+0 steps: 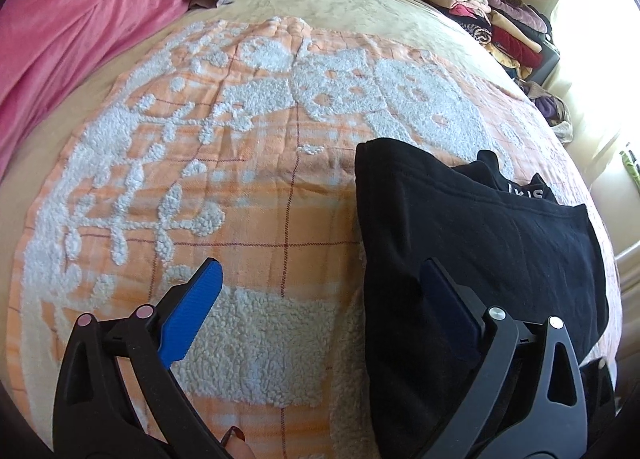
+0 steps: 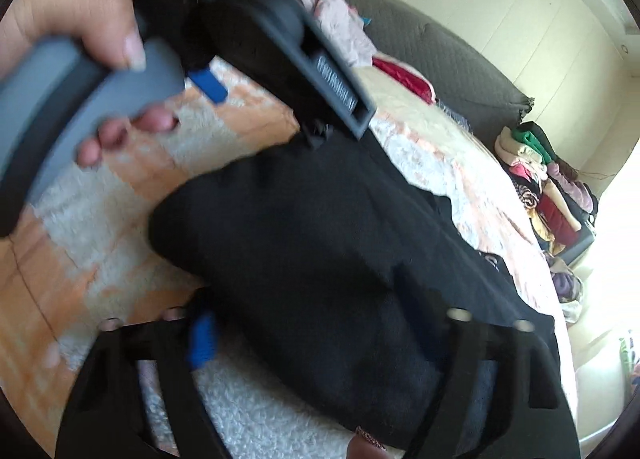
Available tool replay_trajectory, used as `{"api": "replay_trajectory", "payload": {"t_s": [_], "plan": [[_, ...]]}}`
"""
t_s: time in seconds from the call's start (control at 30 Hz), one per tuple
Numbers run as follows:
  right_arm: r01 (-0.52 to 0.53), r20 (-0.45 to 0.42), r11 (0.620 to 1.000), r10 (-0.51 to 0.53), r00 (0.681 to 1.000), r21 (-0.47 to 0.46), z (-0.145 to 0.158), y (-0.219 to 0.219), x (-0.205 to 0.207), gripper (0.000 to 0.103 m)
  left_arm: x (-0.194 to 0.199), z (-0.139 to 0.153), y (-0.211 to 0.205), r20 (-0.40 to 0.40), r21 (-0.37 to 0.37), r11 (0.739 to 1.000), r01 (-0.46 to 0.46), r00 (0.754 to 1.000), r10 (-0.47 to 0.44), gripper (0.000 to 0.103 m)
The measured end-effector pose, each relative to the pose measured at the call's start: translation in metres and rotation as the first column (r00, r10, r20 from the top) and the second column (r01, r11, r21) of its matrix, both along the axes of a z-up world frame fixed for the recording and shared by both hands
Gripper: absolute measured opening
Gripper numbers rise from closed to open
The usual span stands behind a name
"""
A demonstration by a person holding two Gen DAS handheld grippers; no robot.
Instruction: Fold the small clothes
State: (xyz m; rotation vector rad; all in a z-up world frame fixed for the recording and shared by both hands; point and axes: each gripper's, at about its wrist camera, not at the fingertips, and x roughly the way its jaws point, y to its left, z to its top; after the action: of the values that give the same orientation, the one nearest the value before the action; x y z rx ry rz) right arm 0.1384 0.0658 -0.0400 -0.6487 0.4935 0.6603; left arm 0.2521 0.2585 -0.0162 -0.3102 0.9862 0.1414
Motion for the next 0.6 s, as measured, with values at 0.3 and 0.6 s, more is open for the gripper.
{"api": "replay_trajectory", "payload": {"t_s": [0.3, 0.6], "plan": [[-0.029, -0.010, 0.986, 0.031, 0.999, 0.163, 0.026, -0.033, -0.008, 0.007, 0.014, 0.003, -0.012, 0.019, -0.198, 0.980, 0.032, 0.999, -0.029, 0.093], [0.012, 0.008, 0.966, -0.015, 1.000, 0.257, 0.045, -0.070, -0.011, 0.007, 0.035, 0.019, -0.058, 0.033, -0.247, 0.966, 0.082, 0.997, -0.076, 0.038]]}}
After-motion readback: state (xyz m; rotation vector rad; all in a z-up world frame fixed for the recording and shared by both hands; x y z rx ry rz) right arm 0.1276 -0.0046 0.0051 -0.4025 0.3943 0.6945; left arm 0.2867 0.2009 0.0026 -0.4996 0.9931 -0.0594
